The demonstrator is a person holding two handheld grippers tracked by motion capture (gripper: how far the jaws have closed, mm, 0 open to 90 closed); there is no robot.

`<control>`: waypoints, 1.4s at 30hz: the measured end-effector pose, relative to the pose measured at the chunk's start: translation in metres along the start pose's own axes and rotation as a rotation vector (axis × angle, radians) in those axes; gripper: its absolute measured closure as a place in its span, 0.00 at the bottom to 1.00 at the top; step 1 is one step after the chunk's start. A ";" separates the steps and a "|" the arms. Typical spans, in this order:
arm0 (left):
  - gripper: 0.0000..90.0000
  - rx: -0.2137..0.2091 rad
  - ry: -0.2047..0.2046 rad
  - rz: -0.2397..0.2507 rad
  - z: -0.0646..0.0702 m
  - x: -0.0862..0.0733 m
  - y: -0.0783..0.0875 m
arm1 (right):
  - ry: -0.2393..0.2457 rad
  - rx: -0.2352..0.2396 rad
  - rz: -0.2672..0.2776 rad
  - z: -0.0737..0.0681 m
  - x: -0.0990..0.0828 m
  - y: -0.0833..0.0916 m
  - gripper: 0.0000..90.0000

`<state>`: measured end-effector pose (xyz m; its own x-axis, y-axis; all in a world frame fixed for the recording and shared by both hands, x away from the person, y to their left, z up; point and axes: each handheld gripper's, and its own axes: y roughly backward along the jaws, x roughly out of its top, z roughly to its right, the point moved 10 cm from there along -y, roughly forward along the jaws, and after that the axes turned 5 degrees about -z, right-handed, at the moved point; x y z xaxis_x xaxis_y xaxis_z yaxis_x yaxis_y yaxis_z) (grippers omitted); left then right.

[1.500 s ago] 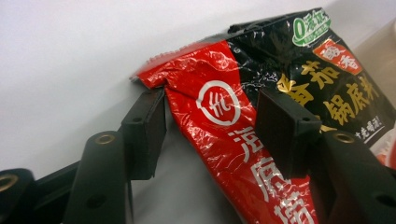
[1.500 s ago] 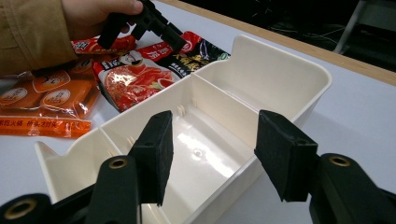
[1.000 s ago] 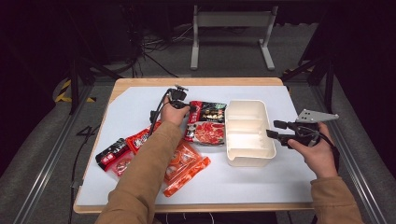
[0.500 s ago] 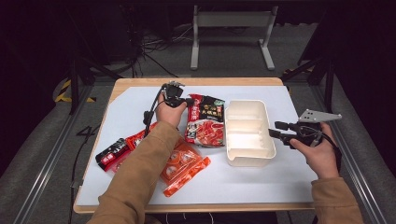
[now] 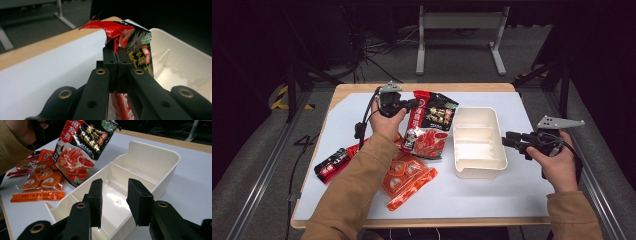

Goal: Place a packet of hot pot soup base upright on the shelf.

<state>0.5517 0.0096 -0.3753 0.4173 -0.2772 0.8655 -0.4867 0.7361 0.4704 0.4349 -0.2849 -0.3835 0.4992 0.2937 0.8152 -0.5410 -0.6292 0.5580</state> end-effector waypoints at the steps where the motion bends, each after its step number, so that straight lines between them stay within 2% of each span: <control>1: 0.99 -0.002 -0.016 0.006 0.004 0.002 0.003 | -0.003 -0.002 -0.001 -0.001 0.001 0.000 0.74; 5: 0.99 0.002 -0.067 0.029 0.019 0.009 0.013 | 0.003 0.002 -0.004 -0.005 0.006 -0.002 0.75; 10: 0.99 -0.017 -0.119 0.071 0.038 0.019 0.028 | 0.017 0.010 -0.001 -0.012 0.014 -0.007 0.74; 16: 0.99 -0.053 -0.158 0.128 0.059 0.032 0.045 | 0.033 0.029 0.037 -0.023 0.030 -0.014 0.64; 21: 0.99 -0.071 -0.165 0.151 0.070 0.035 0.051 | 0.035 0.061 0.073 -0.030 0.041 -0.017 0.59; 24: 0.99 -0.076 -0.174 0.170 0.077 0.034 0.053 | 0.047 0.067 0.064 -0.035 0.048 -0.021 0.59; 27: 0.99 -0.097 -0.178 0.189 0.084 0.035 0.054 | 0.061 0.096 0.051 -0.043 0.053 -0.027 0.59; 30: 0.99 -0.118 -0.178 0.199 0.091 0.036 0.053 | 0.072 0.125 0.066 -0.052 0.062 -0.030 0.58; 34: 0.99 -0.140 -0.194 0.209 0.103 0.036 0.053 | 0.072 0.149 0.086 -0.057 0.073 -0.032 0.57; 42: 0.99 -0.151 -0.206 0.214 0.114 0.035 0.050 | 0.086 0.172 0.093 -0.065 0.084 -0.035 0.60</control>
<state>0.4545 -0.0332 -0.3018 0.1466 -0.2140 0.9658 -0.4208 0.8701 0.2566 0.4516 -0.1912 -0.3244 0.3889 0.2839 0.8765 -0.4552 -0.7679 0.4507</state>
